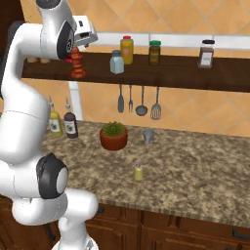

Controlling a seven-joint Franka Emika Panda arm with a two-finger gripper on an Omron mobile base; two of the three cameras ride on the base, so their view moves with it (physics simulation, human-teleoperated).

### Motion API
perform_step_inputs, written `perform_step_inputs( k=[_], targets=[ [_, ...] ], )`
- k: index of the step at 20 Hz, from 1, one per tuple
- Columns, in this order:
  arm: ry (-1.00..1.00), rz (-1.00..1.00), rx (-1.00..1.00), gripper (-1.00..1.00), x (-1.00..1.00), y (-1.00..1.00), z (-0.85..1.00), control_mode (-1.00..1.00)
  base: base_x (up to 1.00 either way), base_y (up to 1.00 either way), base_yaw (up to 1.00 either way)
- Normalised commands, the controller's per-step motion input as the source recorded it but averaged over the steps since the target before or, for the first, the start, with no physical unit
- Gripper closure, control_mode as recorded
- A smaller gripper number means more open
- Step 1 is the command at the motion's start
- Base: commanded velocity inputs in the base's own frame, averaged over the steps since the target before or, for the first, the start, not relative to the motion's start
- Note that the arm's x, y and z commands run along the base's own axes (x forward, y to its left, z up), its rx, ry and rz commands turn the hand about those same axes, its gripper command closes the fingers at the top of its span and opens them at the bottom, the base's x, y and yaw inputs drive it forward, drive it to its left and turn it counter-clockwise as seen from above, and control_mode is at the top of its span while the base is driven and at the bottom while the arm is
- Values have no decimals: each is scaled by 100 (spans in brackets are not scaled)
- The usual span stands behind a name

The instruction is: Put the shaker and condiment bottle from the counter next to their counterparts in the cabinet.

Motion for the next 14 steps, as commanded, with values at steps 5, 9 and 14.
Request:
perform_step_inputs(
  k=[5,9,14],
  targets=[
    [1,5,-2,100,70,13,-5,-100,0,0,0],
    [1,5,0,100,66,18,0,-100,0,0,0],
    [5,1,-5,100,62,21,-9,-100,0,0,0]
  ],
)
